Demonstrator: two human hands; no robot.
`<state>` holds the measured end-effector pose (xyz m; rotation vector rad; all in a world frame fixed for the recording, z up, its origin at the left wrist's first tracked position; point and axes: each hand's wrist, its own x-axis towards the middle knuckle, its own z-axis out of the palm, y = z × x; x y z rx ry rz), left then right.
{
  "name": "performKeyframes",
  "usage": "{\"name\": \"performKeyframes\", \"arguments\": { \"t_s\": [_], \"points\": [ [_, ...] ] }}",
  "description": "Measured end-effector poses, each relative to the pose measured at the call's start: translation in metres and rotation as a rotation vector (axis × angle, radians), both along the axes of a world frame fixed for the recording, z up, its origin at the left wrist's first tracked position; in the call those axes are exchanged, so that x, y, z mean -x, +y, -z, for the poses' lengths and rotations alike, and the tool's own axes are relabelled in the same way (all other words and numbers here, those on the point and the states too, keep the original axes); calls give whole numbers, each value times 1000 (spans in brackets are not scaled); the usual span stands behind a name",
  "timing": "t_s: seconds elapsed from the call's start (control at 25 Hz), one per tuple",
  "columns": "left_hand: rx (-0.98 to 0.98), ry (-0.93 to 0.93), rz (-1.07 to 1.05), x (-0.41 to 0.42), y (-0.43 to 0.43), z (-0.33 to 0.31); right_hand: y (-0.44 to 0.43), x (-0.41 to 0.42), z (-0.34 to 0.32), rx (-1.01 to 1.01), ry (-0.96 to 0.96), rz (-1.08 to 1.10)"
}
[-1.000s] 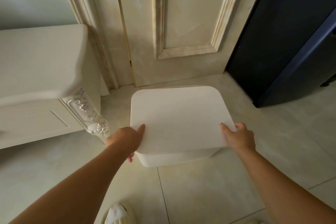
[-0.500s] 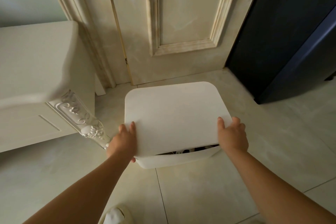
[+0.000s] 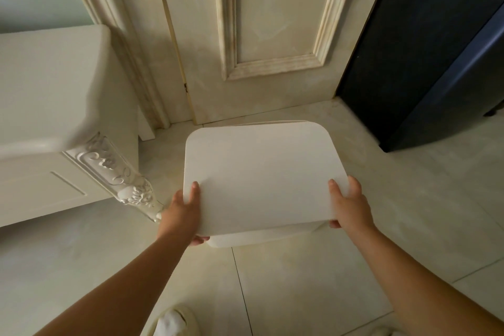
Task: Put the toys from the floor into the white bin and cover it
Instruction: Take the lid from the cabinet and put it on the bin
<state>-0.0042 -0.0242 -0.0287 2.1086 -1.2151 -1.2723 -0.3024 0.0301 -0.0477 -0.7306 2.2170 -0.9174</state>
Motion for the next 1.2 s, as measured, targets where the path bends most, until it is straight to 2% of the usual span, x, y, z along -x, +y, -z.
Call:
{"name": "performKeyframes", "arguments": {
  "t_s": [0.12,0.2,0.32,0.56,0.92,1.2],
  "points": [
    [30,112,-122,9,22,-1,14,-11,-2,139,-168,183],
    [132,89,-131,18,38,8,30,-37,10,207,-77,188],
    [205,152,-181,29,31,20,21,-54,18,184,-45,92],
    [123,251,-216,30,-22,21,-49,-33,20,87,-60,16],
    [90,238,-250,25,-120,28,-166,-14,24,-28,-157,-96],
    [84,241,-301,28,-181,31,-225,-12,26,-61,-89,-169]
  ]
}}
